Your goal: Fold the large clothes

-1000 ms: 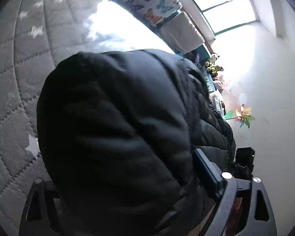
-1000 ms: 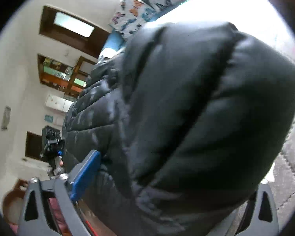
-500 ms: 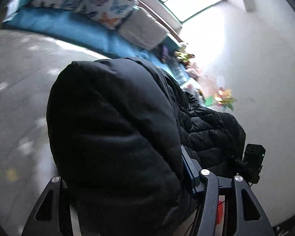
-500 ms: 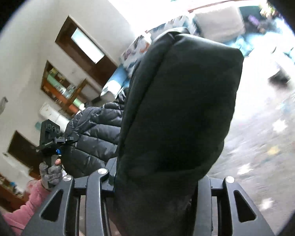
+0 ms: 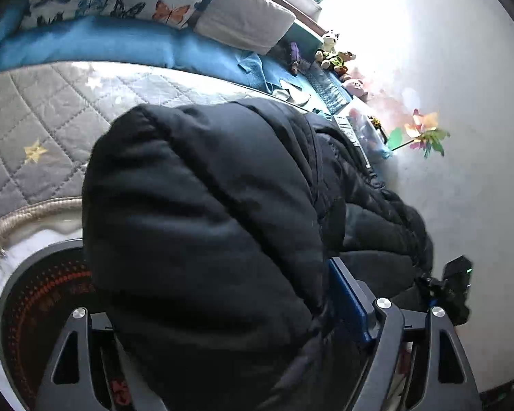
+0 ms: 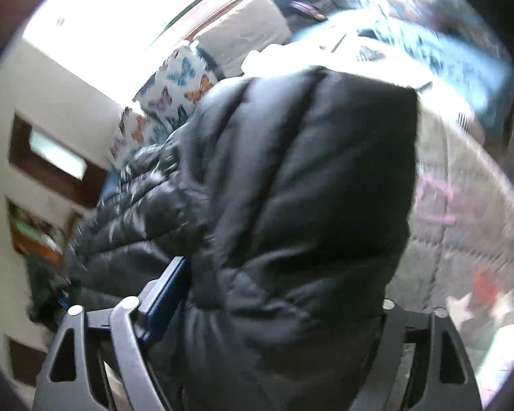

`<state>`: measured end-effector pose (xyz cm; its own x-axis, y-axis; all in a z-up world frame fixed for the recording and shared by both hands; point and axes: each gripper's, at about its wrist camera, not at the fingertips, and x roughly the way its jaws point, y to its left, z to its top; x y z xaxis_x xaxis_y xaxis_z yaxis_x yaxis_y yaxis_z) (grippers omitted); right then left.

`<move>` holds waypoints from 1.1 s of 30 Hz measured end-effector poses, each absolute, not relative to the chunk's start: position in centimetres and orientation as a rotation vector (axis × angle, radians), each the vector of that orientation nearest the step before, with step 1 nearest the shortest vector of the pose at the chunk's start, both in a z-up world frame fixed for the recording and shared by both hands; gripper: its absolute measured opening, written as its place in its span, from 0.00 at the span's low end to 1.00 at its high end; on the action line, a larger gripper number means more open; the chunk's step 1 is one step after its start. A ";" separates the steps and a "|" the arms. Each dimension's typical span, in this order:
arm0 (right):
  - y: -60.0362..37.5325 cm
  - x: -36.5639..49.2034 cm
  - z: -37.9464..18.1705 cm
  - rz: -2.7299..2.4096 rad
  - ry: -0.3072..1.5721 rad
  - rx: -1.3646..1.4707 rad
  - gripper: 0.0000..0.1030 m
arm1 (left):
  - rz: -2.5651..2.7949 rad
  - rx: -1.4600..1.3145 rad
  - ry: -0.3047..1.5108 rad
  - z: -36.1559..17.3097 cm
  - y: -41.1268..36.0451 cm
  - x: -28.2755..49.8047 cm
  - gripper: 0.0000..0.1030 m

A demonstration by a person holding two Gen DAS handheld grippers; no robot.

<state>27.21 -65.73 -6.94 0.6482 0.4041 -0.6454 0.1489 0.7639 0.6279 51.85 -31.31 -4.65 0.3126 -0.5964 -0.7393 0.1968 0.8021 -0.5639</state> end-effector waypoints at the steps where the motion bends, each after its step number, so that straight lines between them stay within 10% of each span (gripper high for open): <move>1: -65.9 27.2 -6.8 0.158 0.876 0.718 0.88 | -0.541 -0.414 1.146 -4.2 -31.2 52.1 0.82; 17: -58.1 30.8 2.9 -0.017 0.768 0.272 0.88 | -0.481 -0.233 0.792 7.1 -24.6 48.1 0.80; 22: -56.4 33.5 0.4 -0.064 0.835 0.175 0.88 | -0.506 -0.141 0.921 3.2 -29.4 49.8 0.65; 33: -55.6 32.4 0.3 -0.123 0.886 0.087 0.88 | -0.438 -0.067 0.982 -2.3 -31.7 50.0 0.66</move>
